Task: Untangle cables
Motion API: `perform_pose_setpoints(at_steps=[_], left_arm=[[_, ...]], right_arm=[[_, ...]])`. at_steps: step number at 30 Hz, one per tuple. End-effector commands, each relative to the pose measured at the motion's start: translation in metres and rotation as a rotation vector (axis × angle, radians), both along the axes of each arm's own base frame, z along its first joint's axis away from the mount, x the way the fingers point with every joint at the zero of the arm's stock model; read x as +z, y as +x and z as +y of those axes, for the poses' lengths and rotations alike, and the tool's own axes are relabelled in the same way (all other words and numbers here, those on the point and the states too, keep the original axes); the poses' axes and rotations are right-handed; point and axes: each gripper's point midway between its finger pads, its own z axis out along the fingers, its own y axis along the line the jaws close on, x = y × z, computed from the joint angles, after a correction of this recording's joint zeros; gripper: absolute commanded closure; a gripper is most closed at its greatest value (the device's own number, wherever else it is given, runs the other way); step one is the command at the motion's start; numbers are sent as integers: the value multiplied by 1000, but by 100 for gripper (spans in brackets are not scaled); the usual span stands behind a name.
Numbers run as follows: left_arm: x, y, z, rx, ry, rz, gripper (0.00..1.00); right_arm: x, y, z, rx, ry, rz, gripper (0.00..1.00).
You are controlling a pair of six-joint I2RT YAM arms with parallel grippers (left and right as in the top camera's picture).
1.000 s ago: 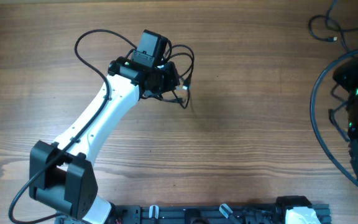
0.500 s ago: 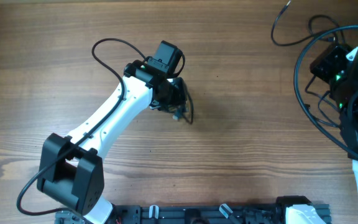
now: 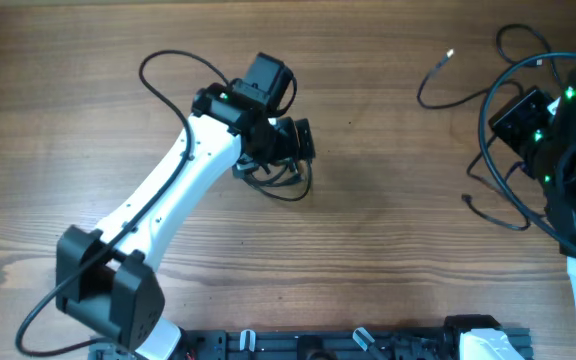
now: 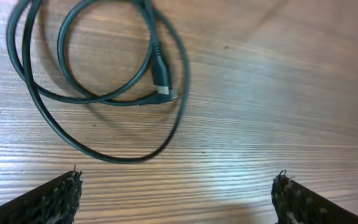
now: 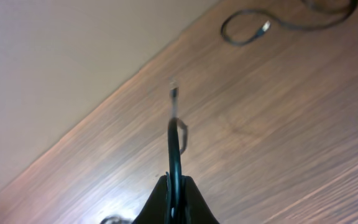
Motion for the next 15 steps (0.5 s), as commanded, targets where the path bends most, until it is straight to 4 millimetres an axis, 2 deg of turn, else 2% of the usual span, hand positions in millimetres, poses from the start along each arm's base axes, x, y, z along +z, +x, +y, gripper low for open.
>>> perform_pose_setpoints(at_steps=[1, 4, 6, 8, 10, 12, 15], left_arm=[[32, 5, 1, 0, -30, -87, 0], [33, 5, 1, -1, -32, -89, 5], [42, 8, 1, 4, -47, -118, 4], [63, 14, 0, 11, -103, -154, 2], [87, 14, -8, -3, -241, -139, 0], [98, 13, -8, -3, -335, -108, 0], [98, 16, 2, 25, -349, -95, 0]], right_arm=[[-14, 1, 29, 93, 152, 61, 96], [-32, 5, 47, 216, 170, 138, 96], [-44, 10, 60, 322, 173, 184, 96], [-56, 13, 69, 408, 164, 225, 96], [-64, 16, 75, 449, 180, 250, 96], [-60, 16, 89, 541, 212, 229, 96], [-41, 10, 122, 766, 283, 139, 96]])
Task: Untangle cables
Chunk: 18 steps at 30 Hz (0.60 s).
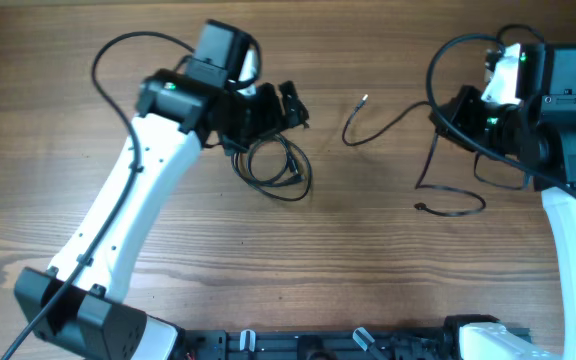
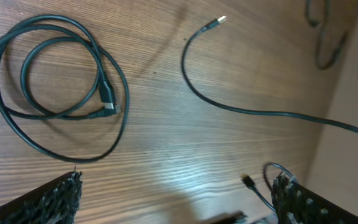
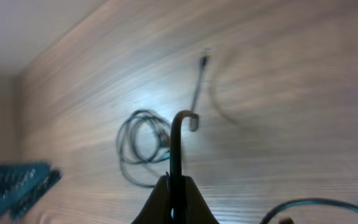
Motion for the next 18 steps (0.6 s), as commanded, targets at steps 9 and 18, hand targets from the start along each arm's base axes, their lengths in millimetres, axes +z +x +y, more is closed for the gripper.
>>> perform_pose_setpoints(at_steps=[9, 18], left_arm=[[19, -7, -11, 130, -159, 128, 1], [29, -9, -23, 294, -294, 296, 17]], right_arm=[[60, -23, 75, 464, 352, -200, 96], [74, -21, 92, 506, 383, -252, 96]])
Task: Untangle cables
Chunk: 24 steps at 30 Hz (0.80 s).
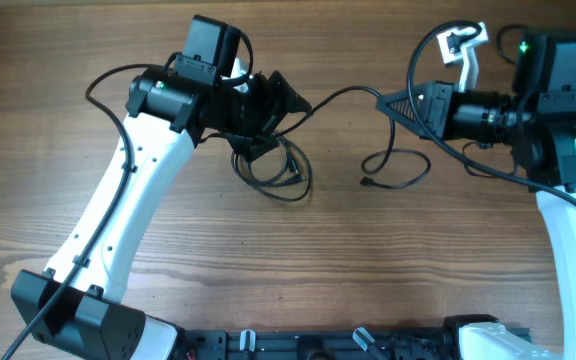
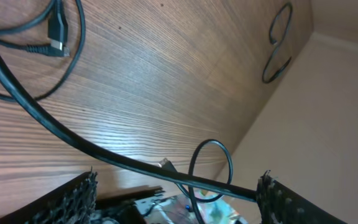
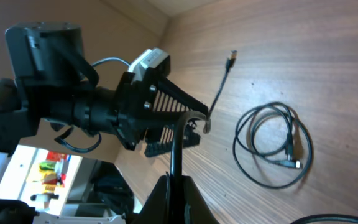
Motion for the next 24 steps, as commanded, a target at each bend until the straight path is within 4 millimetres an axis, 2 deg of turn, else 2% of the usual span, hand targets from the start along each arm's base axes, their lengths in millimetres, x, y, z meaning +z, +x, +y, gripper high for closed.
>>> perform_pose_setpoints(at_steps=[1, 7, 13, 16, 20, 21, 24], left_arm=[[14, -1, -6, 86, -68, 67, 16], [14, 0, -6, 183, -96, 152, 17], [21, 10, -8, 284, -150, 201, 12], [21, 10, -8, 302, -158, 215, 29], [22, 12, -8, 304, -159, 206, 57], [21, 13, -7, 312, -150, 200, 68], [18, 17, -2, 336, -124, 183, 85]], right_arm=[[13, -1, 14, 39, 50, -20, 96], [31, 4, 30, 51, 95, -74, 96], [34, 5, 32, 58, 99, -88, 96], [35, 5, 32, 58, 100, -95, 96], [35, 5, 32, 58, 100, -94, 96], [35, 5, 32, 58, 100, -95, 96], [35, 5, 32, 58, 99, -95, 96]])
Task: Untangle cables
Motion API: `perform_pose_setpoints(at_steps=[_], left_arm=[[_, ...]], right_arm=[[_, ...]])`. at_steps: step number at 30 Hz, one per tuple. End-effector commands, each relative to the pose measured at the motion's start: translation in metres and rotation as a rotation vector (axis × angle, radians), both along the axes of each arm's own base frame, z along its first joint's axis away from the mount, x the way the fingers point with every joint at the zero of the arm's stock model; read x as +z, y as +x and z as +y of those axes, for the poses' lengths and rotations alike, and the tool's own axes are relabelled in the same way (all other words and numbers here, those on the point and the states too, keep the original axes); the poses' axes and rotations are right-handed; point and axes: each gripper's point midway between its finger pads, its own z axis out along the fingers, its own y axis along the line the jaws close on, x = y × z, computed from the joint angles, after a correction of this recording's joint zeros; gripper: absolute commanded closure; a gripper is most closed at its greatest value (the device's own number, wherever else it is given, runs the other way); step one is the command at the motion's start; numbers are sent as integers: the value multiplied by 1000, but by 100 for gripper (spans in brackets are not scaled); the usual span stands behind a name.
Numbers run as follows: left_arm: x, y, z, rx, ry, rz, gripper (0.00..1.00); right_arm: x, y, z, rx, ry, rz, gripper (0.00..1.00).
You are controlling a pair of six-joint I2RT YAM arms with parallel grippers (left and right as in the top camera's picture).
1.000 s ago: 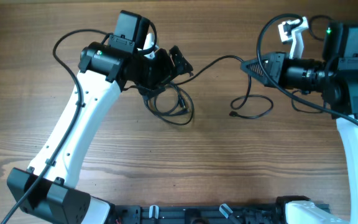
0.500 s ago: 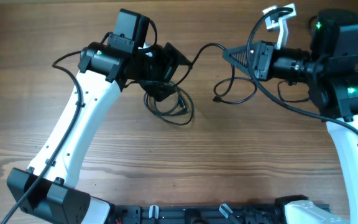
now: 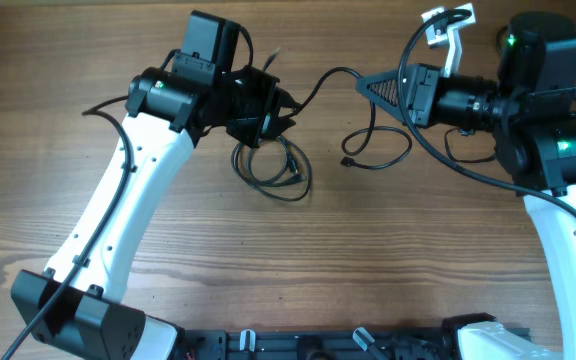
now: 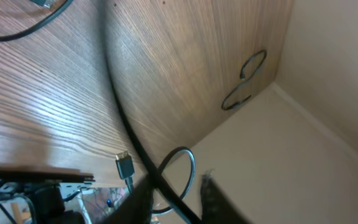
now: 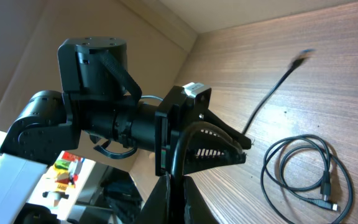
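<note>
A black cable (image 3: pixel 330 72) hangs in the air between the two arms. My right gripper (image 3: pixel 364 85) is shut on it; in the right wrist view the cable (image 5: pixel 178 142) rises from the closed fingers (image 5: pixel 164 198). It runs on between the fingers of my left gripper (image 3: pixel 276 108). In the left wrist view that gripper (image 4: pixel 178 202) has narrowed round the cable (image 4: pixel 124 130), and a gap still shows beside it. One plug end (image 3: pixel 346 161) lies on the table. A second, coiled cable (image 3: pixel 273 172) lies under the left gripper.
The wooden table (image 3: pixel 168 290) carries more loose cable (image 3: pixel 468 150) by the right arm, also seen far off as cable loops (image 4: pixel 246 81). The left arm's white link (image 3: pixel 138 210) crosses the table's left half. A dark rail (image 3: pixel 348 345) lines the front edge.
My left gripper's fingers were wide apart and now stand close round the hanging cable. The right gripper has moved a little left and up, and the cable's loose plug lies further left.
At first my left gripper was open low over the coiled cable, and the right gripper held its cable at the far right. The right gripper then came leftward with the cable. Later the cable ran between the left gripper's open fingers, which have now narrowed on it.
</note>
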Motion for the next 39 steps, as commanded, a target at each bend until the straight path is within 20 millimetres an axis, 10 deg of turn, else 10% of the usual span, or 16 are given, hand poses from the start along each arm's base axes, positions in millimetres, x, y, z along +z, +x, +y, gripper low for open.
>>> perform_pose_setpoints(at_steps=[1, 5, 7, 10, 16, 21, 24, 29, 39], left_arm=[[7, 4, 5, 22, 21, -39, 92], [7, 7, 8, 32, 26, -41, 92], [7, 8, 11, 41, 26, -40, 67], [7, 9, 12, 42, 26, -41, 96], [1, 17, 24, 93, 88, -58, 96], [-8, 14, 36, 122, 152, -34, 96], [-8, 14, 36, 121, 153, -34, 96], [-9, 11, 31, 108, 156, -36, 96], [-3, 33, 40, 188, 181, -107, 96]], right_arm=[[3, -2, 3, 22, 12, -6, 96], [3, -2, 3, 23, 12, -5, 96], [3, -2, 3, 23, 12, -5, 96], [3, -2, 3, 23, 12, -5, 96], [-10, 6, -5, -59, -43, 28, 95], [-83, 30, -88, -548, -430, 220, 14], [-101, 23, -115, -709, -500, 335, 0], [-95, 3, -66, -347, -433, 261, 0], [-140, -48, -35, -5, -629, 315, 0]])
